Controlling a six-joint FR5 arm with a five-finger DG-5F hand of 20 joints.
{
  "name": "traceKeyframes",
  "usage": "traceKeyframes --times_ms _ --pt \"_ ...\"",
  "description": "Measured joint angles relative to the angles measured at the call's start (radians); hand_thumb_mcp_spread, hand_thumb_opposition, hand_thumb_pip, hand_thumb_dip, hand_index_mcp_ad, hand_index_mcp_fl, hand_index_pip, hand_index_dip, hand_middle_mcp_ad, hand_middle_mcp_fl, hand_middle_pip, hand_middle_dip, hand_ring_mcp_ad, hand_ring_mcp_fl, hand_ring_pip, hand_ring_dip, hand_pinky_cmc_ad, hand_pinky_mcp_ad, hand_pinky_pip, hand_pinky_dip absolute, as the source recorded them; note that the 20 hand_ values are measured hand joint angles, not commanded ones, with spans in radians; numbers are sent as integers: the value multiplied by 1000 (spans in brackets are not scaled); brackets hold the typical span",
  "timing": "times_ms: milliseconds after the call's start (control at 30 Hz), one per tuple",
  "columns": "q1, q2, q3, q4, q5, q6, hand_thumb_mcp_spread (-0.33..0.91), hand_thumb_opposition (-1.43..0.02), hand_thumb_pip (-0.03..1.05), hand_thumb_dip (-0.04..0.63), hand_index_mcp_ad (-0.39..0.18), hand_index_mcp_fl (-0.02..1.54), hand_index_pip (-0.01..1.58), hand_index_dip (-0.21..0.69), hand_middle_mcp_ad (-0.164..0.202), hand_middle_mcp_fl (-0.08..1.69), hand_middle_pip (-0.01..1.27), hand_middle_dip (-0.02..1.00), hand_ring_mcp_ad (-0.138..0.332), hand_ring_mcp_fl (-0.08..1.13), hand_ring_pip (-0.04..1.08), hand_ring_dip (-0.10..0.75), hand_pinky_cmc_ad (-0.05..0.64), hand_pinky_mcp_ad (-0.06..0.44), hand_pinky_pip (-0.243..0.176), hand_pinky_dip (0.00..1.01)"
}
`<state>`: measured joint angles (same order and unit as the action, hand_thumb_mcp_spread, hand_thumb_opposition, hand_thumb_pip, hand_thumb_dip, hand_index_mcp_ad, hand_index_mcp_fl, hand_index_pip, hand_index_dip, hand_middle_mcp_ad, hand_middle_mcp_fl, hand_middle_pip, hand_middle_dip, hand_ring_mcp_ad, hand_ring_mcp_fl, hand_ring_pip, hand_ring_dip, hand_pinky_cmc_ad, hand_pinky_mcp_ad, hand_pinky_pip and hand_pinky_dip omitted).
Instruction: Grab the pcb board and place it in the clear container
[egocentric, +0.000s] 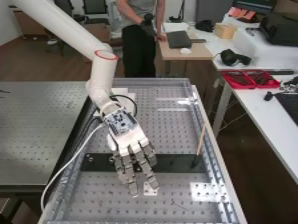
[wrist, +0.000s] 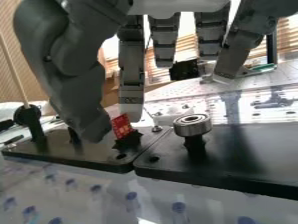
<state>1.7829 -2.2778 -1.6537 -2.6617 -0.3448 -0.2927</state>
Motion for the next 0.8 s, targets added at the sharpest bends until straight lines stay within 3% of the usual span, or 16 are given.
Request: traceKeyframes --times_ms 300,367,800 --pt "-3 7 -14 52 4 -60 386 -843 703 239 10 202 1550 93 101 35 145 110 281 10 77 -9 316 230 -122 719" --pt "-4 7 -14 55 3 -64 401 -846 700 239 7 202 1550 93 98 37 145 110 264 10 87 0 314 220 -122 705" --pt "-7 3 -13 43 -4 -52 414 -833 674 239 -24 213 1550 94 77 52 145 110 260 7 80 9 316 209 -105 641"
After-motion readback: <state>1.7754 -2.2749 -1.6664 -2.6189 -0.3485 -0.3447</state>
